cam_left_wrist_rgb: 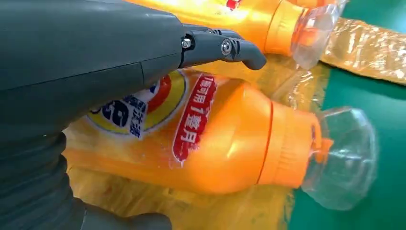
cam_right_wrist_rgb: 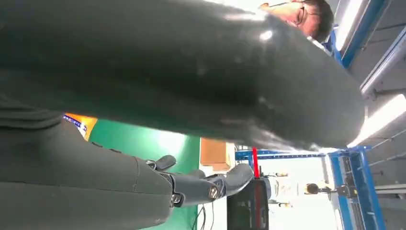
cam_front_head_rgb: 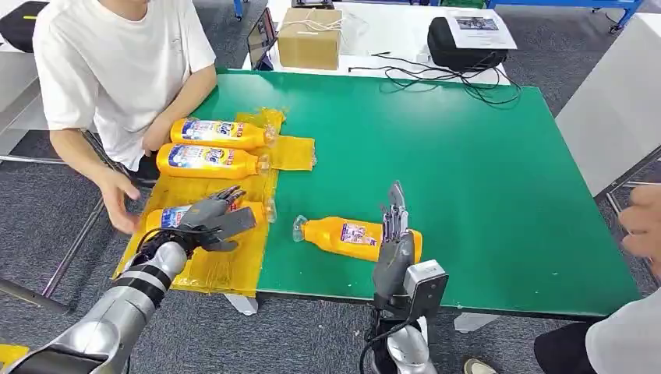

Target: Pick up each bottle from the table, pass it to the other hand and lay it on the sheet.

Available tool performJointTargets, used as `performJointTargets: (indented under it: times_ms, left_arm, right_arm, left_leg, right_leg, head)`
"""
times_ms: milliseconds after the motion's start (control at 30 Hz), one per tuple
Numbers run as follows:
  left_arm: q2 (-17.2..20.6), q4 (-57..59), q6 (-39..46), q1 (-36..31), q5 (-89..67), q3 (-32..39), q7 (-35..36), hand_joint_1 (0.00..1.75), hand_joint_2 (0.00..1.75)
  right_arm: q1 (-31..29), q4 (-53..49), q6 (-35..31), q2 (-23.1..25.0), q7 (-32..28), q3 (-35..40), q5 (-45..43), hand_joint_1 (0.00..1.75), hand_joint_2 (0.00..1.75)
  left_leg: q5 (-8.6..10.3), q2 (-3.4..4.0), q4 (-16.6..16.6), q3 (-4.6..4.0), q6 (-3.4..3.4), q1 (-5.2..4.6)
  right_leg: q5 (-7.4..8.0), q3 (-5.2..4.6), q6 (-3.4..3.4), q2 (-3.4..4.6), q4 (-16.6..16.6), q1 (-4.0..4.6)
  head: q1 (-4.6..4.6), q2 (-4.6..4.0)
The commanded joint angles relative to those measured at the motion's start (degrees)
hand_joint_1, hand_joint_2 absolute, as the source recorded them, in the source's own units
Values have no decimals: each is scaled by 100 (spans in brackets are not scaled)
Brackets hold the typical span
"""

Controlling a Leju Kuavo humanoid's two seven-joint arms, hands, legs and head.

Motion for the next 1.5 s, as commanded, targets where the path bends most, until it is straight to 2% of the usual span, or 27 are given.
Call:
performJointTargets:
  times_ms: [33, 67, 133, 233, 300, 333, 367, 467, 567, 667, 733, 800, 833, 867, 933, 1033, 1067, 1100, 1133, 1167, 1233, 1267, 1300, 1367, 1400, 1500]
  left_arm:
    - [175, -154, -299, 455, 397, -39, -141, 0, 175]
    - [285, -419, -548, 555, 632, -170, -553, 0, 175]
    - [280, -1091, -605, 944, 1250, -16, -906, 0, 175]
    - [-113, -2388, -450, 1687, 2109, 201, -1042, 0, 175]
    - [-279, -2821, -400, 1905, 2443, 209, -969, 0, 175]
    - [-560, -3242, -362, 2097, 2967, 350, -1104, 0, 175]
    - [-743, -3524, -330, 2185, 3322, 422, -1242, 0, 175]
    - [-994, -3826, -293, 2249, 3875, 550, -1331, 0, 175]
    - [-1220, -4280, -408, 2371, 4656, 586, -1442, 0, 175]
    - [-1215, -4351, -409, 2391, 4685, 559, -1418, 0, 175]
    - [-1195, -4373, -477, 2417, 4794, 560, -1407, 0, 175]
    - [-1253, -4528, -591, 2498, 5054, 560, -1616, 0, 175]
    - [-1319, -4696, -632, 2586, 5193, 532, -1694, 0, 175]
    - [-1334, -4833, -599, 2653, 5228, 469, -1684, 0, 175]
    - [-1408, -5008, -624, 2749, 5413, 389, -1797, 0, 175]
    - [-1450, -5117, -554, 2801, 5539, 145, -1908, 0, 175]
    - [-1434, -5136, -497, 2815, 5552, 71, -1938, 0, 175]
    - [-1443, -5128, -504, 2822, 5613, 43, -1956, 0, 175]
    - [-1448, -5125, -520, 2840, 5656, 23, -1963, 0, 175]
    - [-1439, -5123, -528, 2854, 5699, -11, -1973, 0, 175]
    - [-1601, -5035, -590, 2907, 6076, -18, -1772, 0, 175]
    - [-1772, -5055, -443, 3004, 6129, -236, -1532, 0, 175]
    - [-1857, -5010, -146, 3012, 5708, -572, -1927, 0, 175]
    - [-1888, -4705, 227, 2890, 5670, -1232, -1992, 0, 175]
    - [-1745, -4468, 504, 2707, 5480, -1571, -1990, 0, 175]
    - [-1679, -3893, 725, 2481, 5483, -1831, -2270, 0, 175]
  right_arm:
    - [-256, 523, 29, -1, -23, -147, -11, 0, 0]
    - [-264, 533, 43, -15, -54, -118, -2, 0, 0]
    - [-240, 554, 15, -17, -118, -97, -7, 0, 0]
    - [-76, 462, -4, -54, -138, -70, -8, 0, 0]
    - [-4, 422, -3, -63, -141, -74, -9, 0, 0]
    - [86, 364, -18, -82, -143, -76, 34, 0, 0]
    - [145, 314, -39, -101, -146, -74, 90, 0, 0]
    - [212, 250, -93, -121, -145, -92, 172, 0, 0]
    - [273, 201, -180, -150, -120, -101, 279, 0, 0]
    - [276, 204, -180, -153, -120, -100, 281, 0, 0]
    - [267, 222, -191, -158, -119, -90, 301, 0, 0]
    - [267, 268, -319, -238, -96, -50, 505, 0, 0]
    - [243, 373, -682, -376, -70, 20, 1044, 0, 0]
    - [212, 455, -697, -439, -111, -2, 1091, 0, 0]
    - [59, 794, -1215, -723, 50, 53, 1958, 0, 0]
    - [-168, 1293, -1720, -995, 95, -252, 2446, 0, 0]
    - [-269, 1474, -1962, -1119, 173, -288, 2920, 0, 0]
    - [-395, 1742, -2383, -1275, 583, -280, 3763, 0, 175]
    - [-493, 1939, -2454, -1400, 855, -264, 4172, 0, 175]
    - [-622, 2280, -2464, -1479, 866, -365, 4468, 0, 175]
    - [-899, 2862, -2440, -1653, 1174, -511, 4735, 0, 175]
    - [-1079, 3170, -2565, -1742, 1329, -573, 4922, 0, 175]
    - [-1346, 3487, -2581, -1792, 1275, -574, 4967, 0, 175]
    - [-1847, 4113, -2605, -1838, 1344, -537, 5200, 0, 175]
    - [-2061, 4408, -2531, -1872, 1475, -426, 5446, 0, 175]
    - [-2401, 4793, -2360, -1843, 1566, -296, 5651, 0, 175]
  left_leg:
    - [-3, 19, -12, 21, -10, 5]
    - [-3, 13, -9, 18, -6, 1]
    - [-6, 25, -9, 21, -7, 2]
    - [-7, 14, -16, 27, -6, -1]
    - [-11, 12, -16, 32, -6, 0]
    - [-21, 8, -10, 35, -10, 6]
    - [-15, -18, -2, 17, -4, 6]
    - [-27, -19, 14, 10, -7, 7]
    - [-21, -36, 20, -30, -7, 5]
    - [-9, -10, 6, -52, -1, -9]
    - [-17, -25, 12, -41, -8, 0]
    - [-14, -18, 6, -38, -7, -1]
    - [-14, -19, 8, -42, -5, 1]
    - [-6, -13, 5, -56, 0, -1]
    - [-10, -14, 3, -46, 1, 3]
    - [-11, -21, 1, -36, 1, 6]
    - [-5, -21, -2, -44, 2, 2]
    - [-9, -28, 3, -41, 2, 3]
    - [-4, -25, -3, -44, 3, 0]
    - [-3, -19, -3, -51, 4, -6]
    - [-4, -20, -6, -42, 2, -7]
    - [-7, -21, -3, -36, 1, -5]
    - [-3, -28, -3, -43, 3, -8]
    - [-4, -30, 5, -50, 6, -10]
    - [0, -25, 4, -57, 8, -15]
    - [-2, -28, 3, -44, 5, -14]
  right_leg:
    - [6, 12, -10, 34, -12, 3]
    - [3, 12, -6, 24, -8, -1]
    - [4, 11, -7, 36, -8, 0]
    - [-1, 22, -6, 27, -14, -3]
    - [-4, 26, -6, 27, -16, -2]
    - [-12, 32, -11, 31, -16, 3]
    - [-14, 25, -4, 0, -13, 3]
    - [-23, 15, -9, 8, 0, 2]
    - [-19, -18, -7, -17, -1, 0]
    - [-3, -51, -2, 3, -5, -10]
    - [-14, -38, -10, -5, 0, -1]
    - [-10, -38, -9, 2, -6, -2]
    - [-10, -39, -7, 0, -6, -1]
    - [-2, -55, -2, -1, -7, -2]
    - [-4, -45, -2, 2, -12, 2]
    - [-5, -29, -2, -2, -20, 5]
    - [-2, -37, 0, -7, -18, 1]
    - [-6, -30, -2, -10, -17, 1]
    - [0, -35, 0, -9, -20, -2]
    - [2, -44, 1, -5, -17, -8]
    - [3, -34, -1, -1, -22, -8]
    - [2, -28, -2, 1, -23, -7]
    - [3, -33, 1, -9, -22, -9]
    - [3, -39, 4, -11, -16, -11]
    - [6, -49, 7, -10, -13, -15]
    - [6, -34, 5, -6, -15, -14]
  head:
    - [0, 0]
    - [0, 0]
    - [0, 0]
    - [0, 0]
    - [-2, 0]
    - [0, 0]
    - [4, 0]
    - [0, 0]
    - [4, 0]
    - [0, 0]
    - [0, 0]
    - [0, 0]
    - [0, 0]
    - [-2, 0]
    - [0, 0]
    - [0, 0]
    - [0, 0]
    - [0, 0]
    - [2, 0]
    - [0, 0]
    - [-2, 0]
    - [-2, 0]
    - [0, 0]
    - [-2, 0]
    - [-4, 0]
    - [-2, 0]
